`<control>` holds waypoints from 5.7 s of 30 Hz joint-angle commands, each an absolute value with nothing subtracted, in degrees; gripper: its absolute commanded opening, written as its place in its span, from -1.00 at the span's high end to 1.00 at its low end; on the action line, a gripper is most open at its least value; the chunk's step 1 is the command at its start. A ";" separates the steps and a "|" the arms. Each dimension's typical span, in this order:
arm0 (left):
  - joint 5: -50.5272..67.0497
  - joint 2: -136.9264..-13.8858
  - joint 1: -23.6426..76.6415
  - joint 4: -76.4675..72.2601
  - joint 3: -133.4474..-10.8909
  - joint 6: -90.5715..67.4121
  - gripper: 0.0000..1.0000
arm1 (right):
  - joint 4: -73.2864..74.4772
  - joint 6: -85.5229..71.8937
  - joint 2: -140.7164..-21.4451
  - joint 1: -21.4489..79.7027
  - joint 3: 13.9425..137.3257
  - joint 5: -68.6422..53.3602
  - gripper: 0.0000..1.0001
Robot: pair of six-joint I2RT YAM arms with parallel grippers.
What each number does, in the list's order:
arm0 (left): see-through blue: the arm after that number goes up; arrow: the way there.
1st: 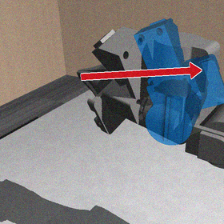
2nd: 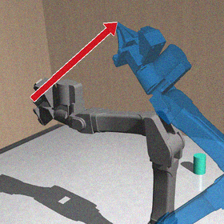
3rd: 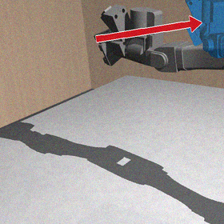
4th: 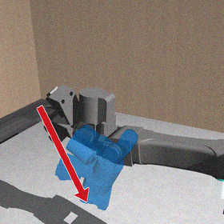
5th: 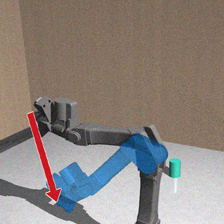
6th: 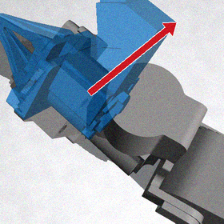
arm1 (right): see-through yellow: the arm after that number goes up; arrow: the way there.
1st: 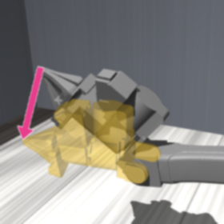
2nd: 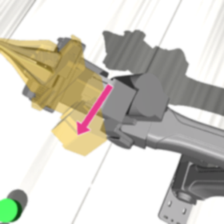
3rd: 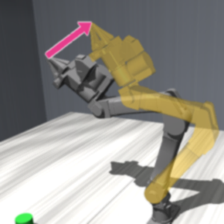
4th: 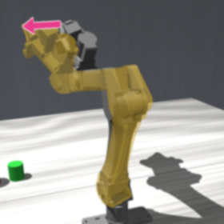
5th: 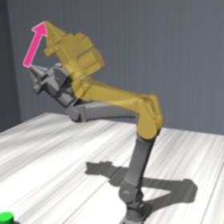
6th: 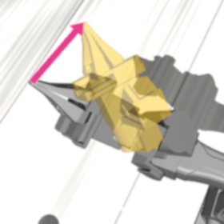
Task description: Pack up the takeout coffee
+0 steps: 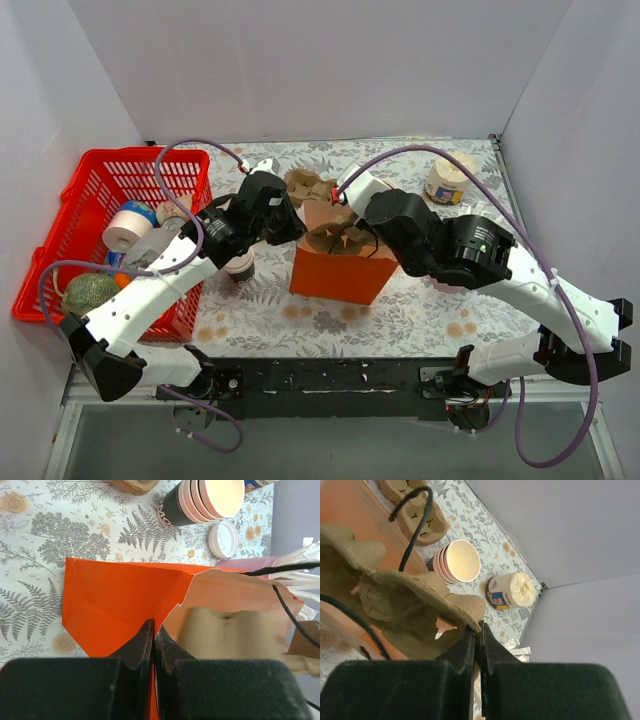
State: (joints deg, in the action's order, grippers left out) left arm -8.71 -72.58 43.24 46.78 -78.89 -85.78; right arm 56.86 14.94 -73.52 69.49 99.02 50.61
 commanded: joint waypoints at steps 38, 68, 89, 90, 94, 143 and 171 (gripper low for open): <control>-17.93 -67.15 55.10 42.10 -72.60 -97.20 1.00 | 74.62 -39.99 -72.51 58.28 87.63 34.03 0.97; -40.17 -62.40 78.75 40.87 -64.95 -114.26 1.00 | 66.97 -63.46 -58.26 52.65 66.53 25.49 0.97; -36.91 -64.60 79.28 37.44 -62.58 -117.24 1.00 | 54.32 -64.25 -62.67 54.13 66.44 24.60 0.97; -37.00 -64.60 79.28 37.44 -62.40 -117.51 1.00 | 54.58 -64.51 -63.01 54.49 66.88 25.48 0.97; -37.70 -64.07 79.28 37.35 -62.31 -117.33 1.00 | 58.78 -63.64 -66.00 55.19 69.78 26.19 0.97; -42.54 -63.46 79.19 47.10 -64.25 -122.16 1.00 | 60.56 -33.22 -67.33 56.60 74.10 26.10 0.42; -43.42 -63.63 79.19 47.90 -65.13 -120.67 1.00 | 52.91 -34.54 -70.84 51.50 57.93 21.71 0.33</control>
State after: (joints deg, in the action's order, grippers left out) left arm -41.47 -64.07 78.94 45.43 -63.83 -114.87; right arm 54.39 -34.68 -69.71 52.10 60.49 23.22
